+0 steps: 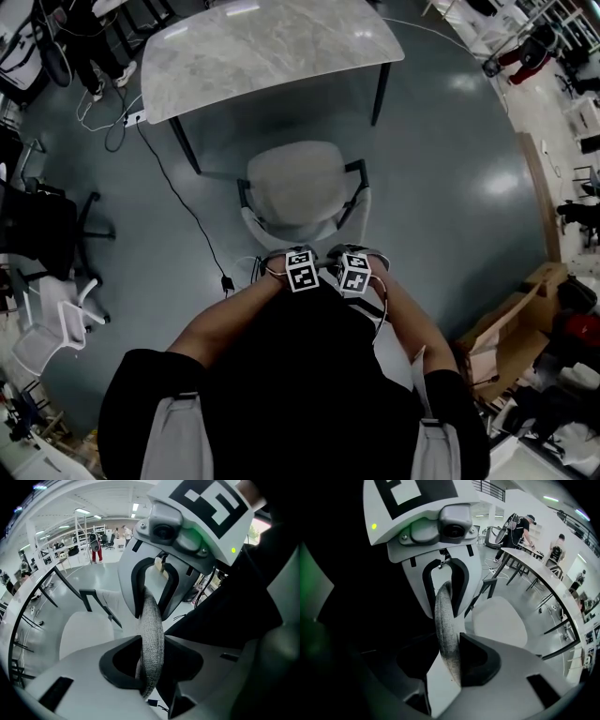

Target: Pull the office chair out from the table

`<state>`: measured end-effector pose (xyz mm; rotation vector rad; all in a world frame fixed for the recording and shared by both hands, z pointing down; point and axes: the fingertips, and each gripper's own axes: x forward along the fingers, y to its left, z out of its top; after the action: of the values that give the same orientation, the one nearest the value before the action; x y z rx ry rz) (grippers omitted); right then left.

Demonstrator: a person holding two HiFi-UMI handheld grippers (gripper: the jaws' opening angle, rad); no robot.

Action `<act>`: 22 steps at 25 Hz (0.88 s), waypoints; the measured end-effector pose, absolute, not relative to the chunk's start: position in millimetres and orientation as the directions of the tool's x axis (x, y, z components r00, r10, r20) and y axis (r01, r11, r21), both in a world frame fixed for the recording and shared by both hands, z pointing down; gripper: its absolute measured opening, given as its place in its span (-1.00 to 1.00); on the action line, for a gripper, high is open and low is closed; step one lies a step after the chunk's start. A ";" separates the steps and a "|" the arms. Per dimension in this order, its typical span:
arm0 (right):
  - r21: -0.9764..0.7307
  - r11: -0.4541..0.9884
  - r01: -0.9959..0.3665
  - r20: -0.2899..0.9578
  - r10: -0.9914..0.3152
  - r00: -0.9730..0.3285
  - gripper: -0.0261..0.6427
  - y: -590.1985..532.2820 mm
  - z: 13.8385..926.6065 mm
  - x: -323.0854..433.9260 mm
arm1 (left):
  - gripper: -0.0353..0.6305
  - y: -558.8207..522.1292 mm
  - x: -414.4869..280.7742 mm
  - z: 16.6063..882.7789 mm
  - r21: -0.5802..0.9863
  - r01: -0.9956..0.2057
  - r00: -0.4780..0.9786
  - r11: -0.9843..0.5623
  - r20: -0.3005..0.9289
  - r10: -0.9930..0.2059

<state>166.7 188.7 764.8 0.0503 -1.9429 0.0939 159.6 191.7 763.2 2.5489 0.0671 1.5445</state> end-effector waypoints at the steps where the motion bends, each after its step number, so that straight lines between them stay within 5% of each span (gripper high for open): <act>1: -0.040 0.995 -0.087 0.929 0.005 -0.369 -0.52 186.8 765.0 168.0 | -0.49 191.3 159.1 762.9 0.156 -0.036 0.468 -0.987 0.875 0.121; 8: -0.050 0.993 -0.104 0.901 0.000 -0.434 -0.34 180.3 749.7 170.3 | -0.35 184.0 148.3 745.6 0.140 -0.032 0.548 -0.990 0.831 0.100; 14: -0.054 0.982 -0.182 0.769 -0.075 -0.634 -0.34 159.9 684.3 140.6 | -0.36 170.0 131.4 691.7 0.126 -0.090 0.710 -0.988 0.704 0.025; 22: 0.005 0.940 -0.342 0.510 -0.297 -0.807 -0.62 124.1 541.7 123.9 | -0.64 137.2 94.7 569.7 0.023 -0.257 0.859 -0.966 0.464 -0.217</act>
<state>123.9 124.1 541.7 0.4554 -2.5713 0.1185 94.7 137.2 569.7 2.9472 -0.3762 0.7210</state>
